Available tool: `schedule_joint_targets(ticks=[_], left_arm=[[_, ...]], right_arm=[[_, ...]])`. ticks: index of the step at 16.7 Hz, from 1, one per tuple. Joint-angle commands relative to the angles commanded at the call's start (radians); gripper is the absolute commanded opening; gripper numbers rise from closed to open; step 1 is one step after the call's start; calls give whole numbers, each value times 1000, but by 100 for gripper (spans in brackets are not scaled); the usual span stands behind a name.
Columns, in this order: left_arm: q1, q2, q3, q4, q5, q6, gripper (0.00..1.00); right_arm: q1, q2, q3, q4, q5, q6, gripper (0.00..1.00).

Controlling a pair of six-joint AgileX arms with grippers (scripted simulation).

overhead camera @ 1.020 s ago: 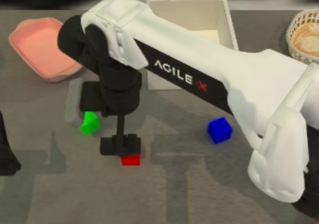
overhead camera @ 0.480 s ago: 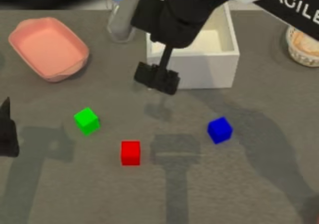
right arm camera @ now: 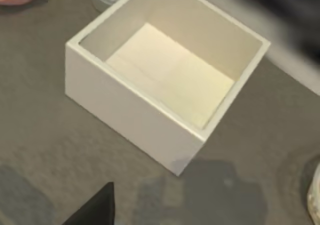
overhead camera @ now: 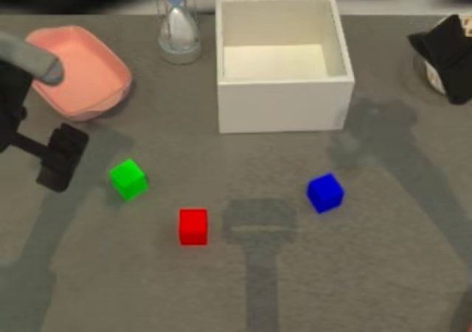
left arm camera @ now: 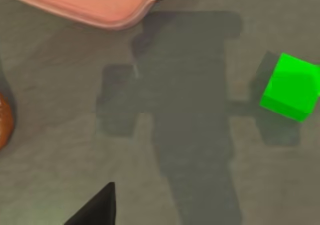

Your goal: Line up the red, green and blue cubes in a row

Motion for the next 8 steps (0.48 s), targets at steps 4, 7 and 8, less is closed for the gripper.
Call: schedule_joint_targets(ticks=[4,7,8], left_arm=[[-50,360,259,-187,0,97,100],[-82,581,435,-302,0,160,100],[-91,644,486,-333,-1,178,100]], right_arm=[[-144,-438,-489,245,8,120,100],[-233,-728,-812,413,23,197,100],[-258,-817,-904,464,29,219,100]])
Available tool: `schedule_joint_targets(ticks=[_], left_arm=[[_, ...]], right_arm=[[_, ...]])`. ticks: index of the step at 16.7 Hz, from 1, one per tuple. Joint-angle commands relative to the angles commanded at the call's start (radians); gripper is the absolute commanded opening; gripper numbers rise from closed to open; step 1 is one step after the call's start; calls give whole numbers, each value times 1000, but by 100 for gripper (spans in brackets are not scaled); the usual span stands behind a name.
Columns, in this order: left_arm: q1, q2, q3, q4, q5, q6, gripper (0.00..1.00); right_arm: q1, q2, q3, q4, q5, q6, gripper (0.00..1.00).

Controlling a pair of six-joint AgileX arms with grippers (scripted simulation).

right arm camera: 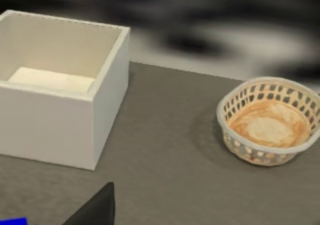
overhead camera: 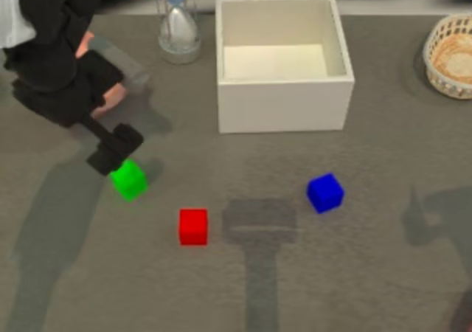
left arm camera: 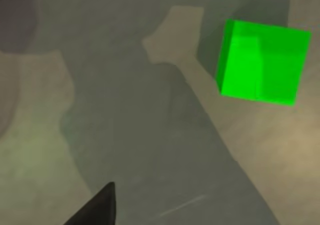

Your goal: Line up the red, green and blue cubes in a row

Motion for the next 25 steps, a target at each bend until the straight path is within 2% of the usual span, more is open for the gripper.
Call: schedule_joint_targets(ticks=[3,6,14,21,25], left_arm=[[-23,163,132,-77,-1,45,100],[-37,253,214,-121,-2,72,100],[-36,281,235,-130,-2,80,100],[-38,374,111,96,-1,82,100],[-38,395,85,136,-1,82,100]], right_arm=[[-59,-219,-214,126,17,53,100],[-95,-341,-333,204,29,86,100],[-104,-371,-362,224,32,94,100],[-104,-371,-362,224,32,94,100],[-104,-371,-362,224,32,94,100]])
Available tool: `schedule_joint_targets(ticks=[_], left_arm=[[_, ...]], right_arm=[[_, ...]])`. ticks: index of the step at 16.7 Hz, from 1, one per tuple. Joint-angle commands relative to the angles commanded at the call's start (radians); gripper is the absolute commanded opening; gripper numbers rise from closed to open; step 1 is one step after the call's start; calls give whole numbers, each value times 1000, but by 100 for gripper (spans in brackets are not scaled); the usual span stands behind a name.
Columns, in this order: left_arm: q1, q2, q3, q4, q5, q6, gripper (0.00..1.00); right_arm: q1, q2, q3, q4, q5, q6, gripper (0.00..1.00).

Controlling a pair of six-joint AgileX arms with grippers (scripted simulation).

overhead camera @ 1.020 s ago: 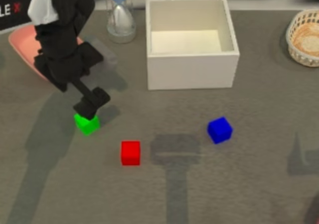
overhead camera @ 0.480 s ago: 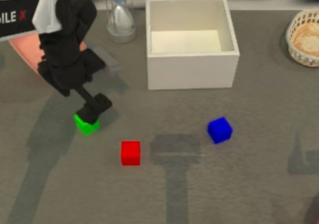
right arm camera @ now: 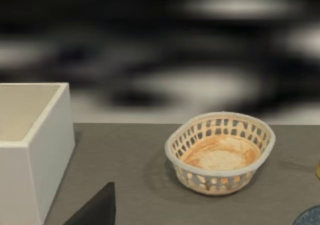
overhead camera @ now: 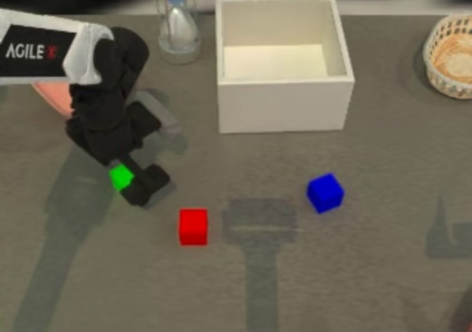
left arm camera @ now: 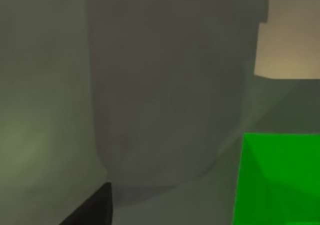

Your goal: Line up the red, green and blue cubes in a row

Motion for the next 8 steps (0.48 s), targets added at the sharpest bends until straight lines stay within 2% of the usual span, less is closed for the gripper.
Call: schedule_joint_targets(ticks=[2,8], left_arm=[[0,0,0,0,0,0,100],[0,0,0,0,0,0,55]], right_arm=[[0,0,0,0,0,0,100],[0,0,0,0,0,0,100]])
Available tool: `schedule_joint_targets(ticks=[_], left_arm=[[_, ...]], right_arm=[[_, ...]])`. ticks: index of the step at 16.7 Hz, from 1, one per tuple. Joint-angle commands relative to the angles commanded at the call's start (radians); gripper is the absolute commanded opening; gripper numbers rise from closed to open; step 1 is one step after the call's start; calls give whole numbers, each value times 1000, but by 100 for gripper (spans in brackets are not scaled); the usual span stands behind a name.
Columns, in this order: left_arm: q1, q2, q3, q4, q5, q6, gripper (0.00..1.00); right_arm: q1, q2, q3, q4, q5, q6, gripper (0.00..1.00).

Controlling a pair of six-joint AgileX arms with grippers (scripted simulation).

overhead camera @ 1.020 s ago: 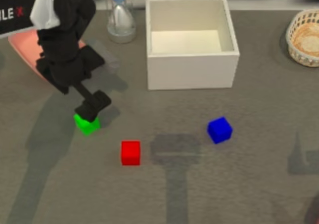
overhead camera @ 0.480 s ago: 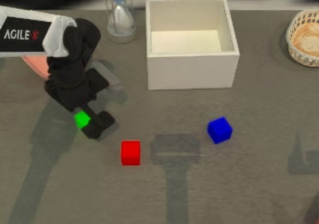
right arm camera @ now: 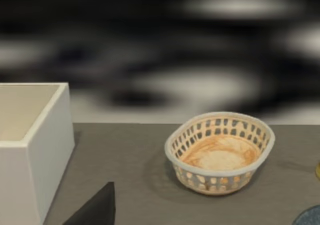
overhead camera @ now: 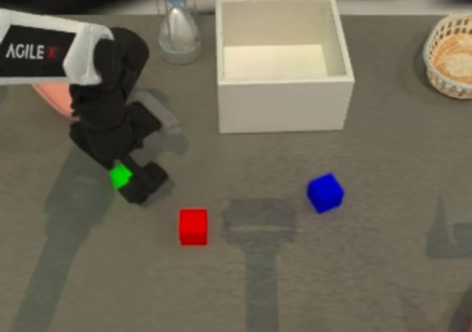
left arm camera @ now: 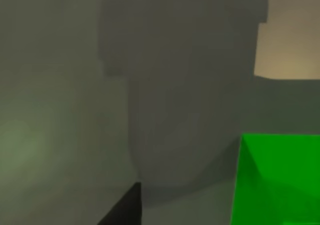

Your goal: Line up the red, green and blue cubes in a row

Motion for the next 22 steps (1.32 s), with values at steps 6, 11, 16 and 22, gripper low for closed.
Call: schedule_joint_targets(ticks=[6,11,16,22], left_arm=[[0,0,0,0,0,0,10],[0,0,0,0,0,0,0],[0,-19,3,-10,8,-5,0],[13,-80,93,-174,8,-7,0]], right_arm=[[0,0,0,0,0,0,100],[0,0,0,0,0,0,100],[0,0,0,0,0,0,100],[0,0,0,0,0,0,100]])
